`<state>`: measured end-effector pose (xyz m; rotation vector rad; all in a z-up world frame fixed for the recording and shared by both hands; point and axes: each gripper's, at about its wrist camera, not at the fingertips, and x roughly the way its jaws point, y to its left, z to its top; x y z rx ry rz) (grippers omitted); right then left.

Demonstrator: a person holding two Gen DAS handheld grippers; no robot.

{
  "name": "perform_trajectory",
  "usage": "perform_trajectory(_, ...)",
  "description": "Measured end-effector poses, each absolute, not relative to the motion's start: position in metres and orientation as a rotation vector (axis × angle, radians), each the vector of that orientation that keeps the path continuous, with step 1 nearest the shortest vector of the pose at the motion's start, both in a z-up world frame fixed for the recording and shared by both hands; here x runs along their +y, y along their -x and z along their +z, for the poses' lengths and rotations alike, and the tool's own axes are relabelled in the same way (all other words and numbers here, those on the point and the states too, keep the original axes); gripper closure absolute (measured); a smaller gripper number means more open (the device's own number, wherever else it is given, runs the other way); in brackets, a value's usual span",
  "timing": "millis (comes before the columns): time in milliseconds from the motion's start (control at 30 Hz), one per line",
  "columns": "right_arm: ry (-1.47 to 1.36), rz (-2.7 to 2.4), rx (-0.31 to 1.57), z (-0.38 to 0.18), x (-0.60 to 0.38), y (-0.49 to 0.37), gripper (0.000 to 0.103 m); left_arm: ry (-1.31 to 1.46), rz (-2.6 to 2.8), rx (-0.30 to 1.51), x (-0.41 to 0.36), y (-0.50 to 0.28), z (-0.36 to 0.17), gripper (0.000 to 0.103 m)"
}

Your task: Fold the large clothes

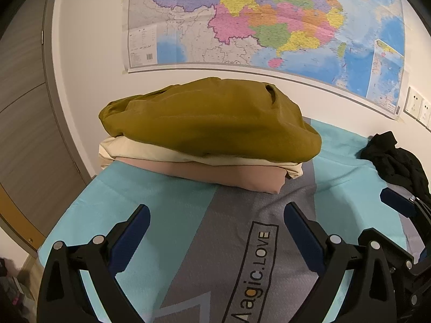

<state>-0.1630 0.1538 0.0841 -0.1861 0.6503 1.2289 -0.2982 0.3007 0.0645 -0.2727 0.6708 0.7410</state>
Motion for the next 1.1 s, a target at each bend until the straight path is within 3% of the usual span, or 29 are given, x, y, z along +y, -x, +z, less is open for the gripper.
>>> perform_trajectory(1100,0.178,1.230,0.665,0.0835,0.1523,0.1622,0.006,0.257,0.743,0.683,0.2960,0.2967,0.0609,0.007)
